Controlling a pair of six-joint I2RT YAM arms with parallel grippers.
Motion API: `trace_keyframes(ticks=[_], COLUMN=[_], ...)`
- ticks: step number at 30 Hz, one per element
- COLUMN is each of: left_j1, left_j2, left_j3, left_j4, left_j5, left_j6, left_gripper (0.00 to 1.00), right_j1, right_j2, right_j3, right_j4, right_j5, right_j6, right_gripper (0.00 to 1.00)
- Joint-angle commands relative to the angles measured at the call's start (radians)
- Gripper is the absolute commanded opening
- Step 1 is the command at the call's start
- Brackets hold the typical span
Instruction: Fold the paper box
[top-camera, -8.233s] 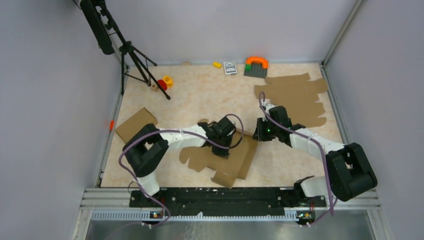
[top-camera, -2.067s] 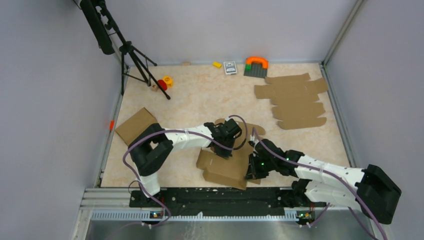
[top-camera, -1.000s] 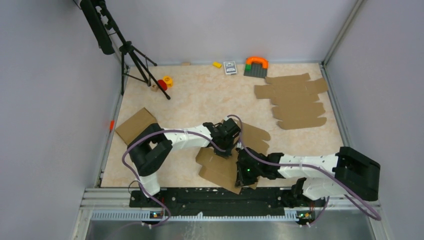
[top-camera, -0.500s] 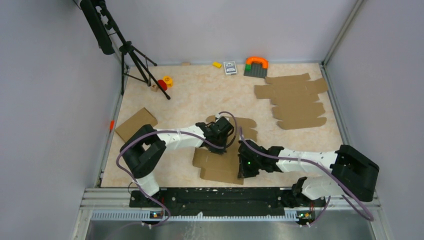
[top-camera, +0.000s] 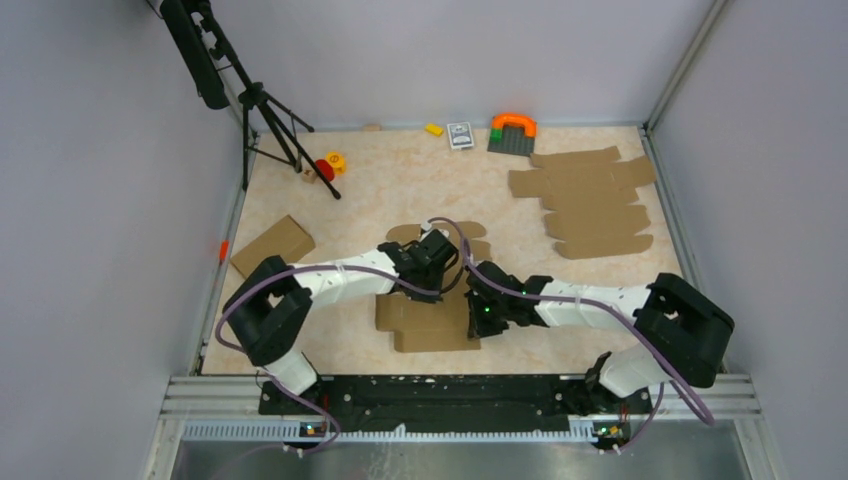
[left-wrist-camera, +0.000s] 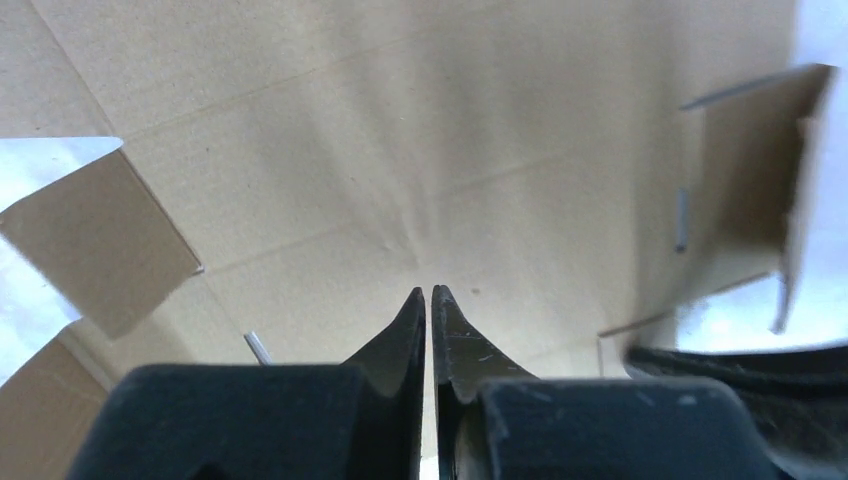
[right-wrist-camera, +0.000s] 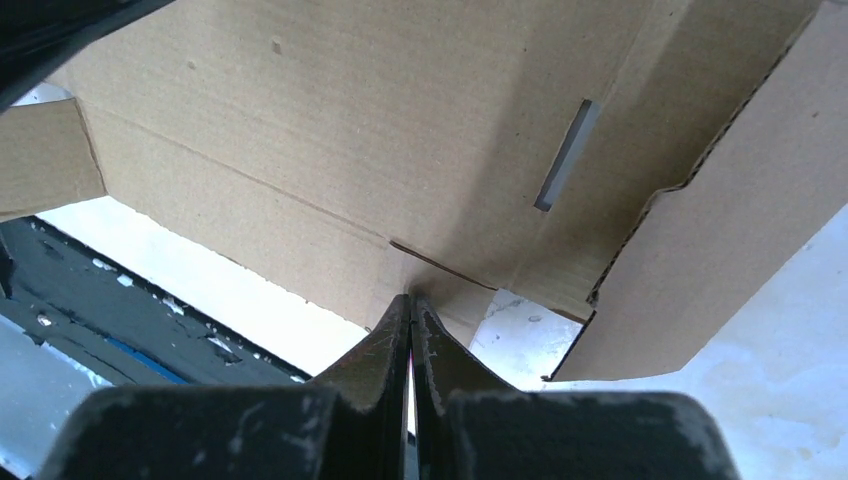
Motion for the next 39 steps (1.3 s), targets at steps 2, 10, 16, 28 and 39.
trace_keyframes(ticks=[2,10,16,28,39], left_j1=[-0.009,-0.024,-0.075,-0.078,-0.042], left_j2=[-0.167,-0.248,-0.184,-0.117,-0.140], left_j3=[-0.014,-0.070,-0.082,-0.066,-0.038], left_j4=[-0.007,0.035,0.080,0.119,0.073], left_j5=[0.012,0.091,0.098,0.078,-0.041], left_j6=[0.033,0.021,-0.021,-0.019,0.008], left_gripper=[0.09,0.14,0.00,0.00,0.00], right_j1=[-0.035,-0.045,-0.061,-0.075,-0.253], right_j2=[0.051,0.025,-0.003,-0.171,-0.221], right_j3=[-0.028,-0.006,-0.010,0.055,0.146], right_j4=[-0.024,-0.003,0.024,-0.099,-0.155], right_j5=[0.132,0.079,0.039,0.068,0.096], right_j6=[-0.114,-0.131,-0.094,-0.074,-0.145], right_gripper=[0.00,0.00,0.00,0.00,0.00])
